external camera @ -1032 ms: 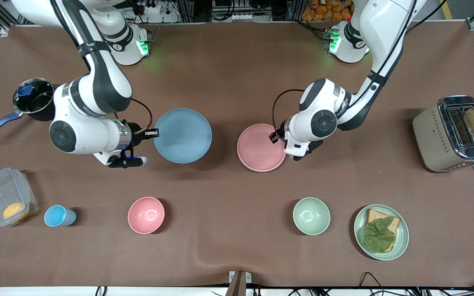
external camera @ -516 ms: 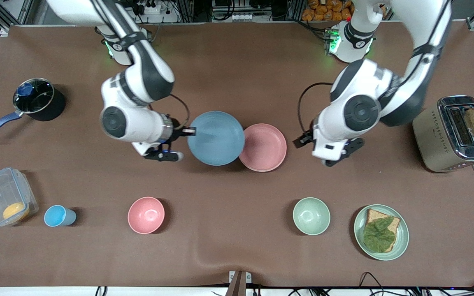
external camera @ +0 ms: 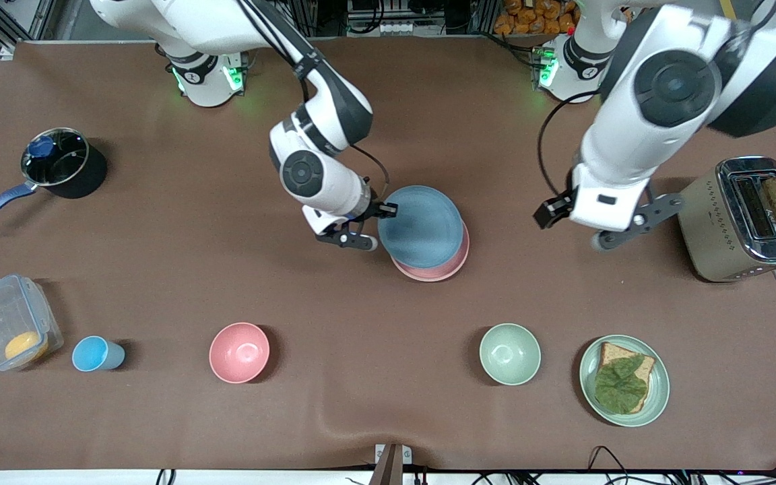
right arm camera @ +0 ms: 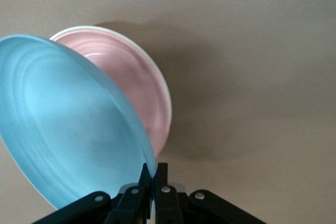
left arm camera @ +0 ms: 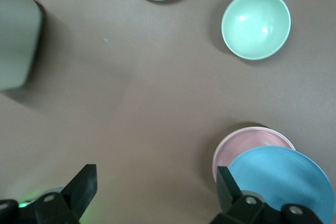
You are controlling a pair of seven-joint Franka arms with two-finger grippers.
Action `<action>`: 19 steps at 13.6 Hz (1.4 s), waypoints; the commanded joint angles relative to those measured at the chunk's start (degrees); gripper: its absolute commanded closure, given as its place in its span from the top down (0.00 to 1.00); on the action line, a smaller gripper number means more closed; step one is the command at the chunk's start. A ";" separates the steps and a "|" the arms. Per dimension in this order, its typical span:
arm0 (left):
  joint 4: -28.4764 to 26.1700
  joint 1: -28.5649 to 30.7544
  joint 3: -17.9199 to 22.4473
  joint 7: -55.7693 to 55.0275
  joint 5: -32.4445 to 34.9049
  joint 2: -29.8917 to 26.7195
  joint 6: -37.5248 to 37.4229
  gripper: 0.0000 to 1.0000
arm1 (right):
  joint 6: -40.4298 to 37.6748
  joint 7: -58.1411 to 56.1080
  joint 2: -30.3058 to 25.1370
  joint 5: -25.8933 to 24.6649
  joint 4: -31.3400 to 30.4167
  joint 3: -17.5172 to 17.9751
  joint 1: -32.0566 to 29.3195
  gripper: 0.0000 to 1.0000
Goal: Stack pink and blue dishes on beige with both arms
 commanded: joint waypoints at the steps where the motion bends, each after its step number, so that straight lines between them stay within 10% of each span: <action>1: -0.65 4.95 -0.23 5.79 0.45 -2.98 -1.56 1.00 | 0.78 0.88 3.56 1.09 4.37 -0.72 0.42 0.41; 2: -0.65 6.53 -0.32 7.63 0.27 -3.51 -1.65 1.00 | 0.60 0.70 3.47 1.09 4.81 -0.72 0.07 0.99; 12: -0.91 16.48 -1.73 25.30 -0.43 -5.36 -6.57 1.00 | -26.79 -24.56 -7.24 -11.46 4.38 -1.69 -19.77 1.00; 19: -0.82 9.63 9.34 36.11 -0.79 -8.17 -8.51 1.00 | -34.73 -41.58 -19.26 -19.02 2.80 -1.69 -31.23 1.00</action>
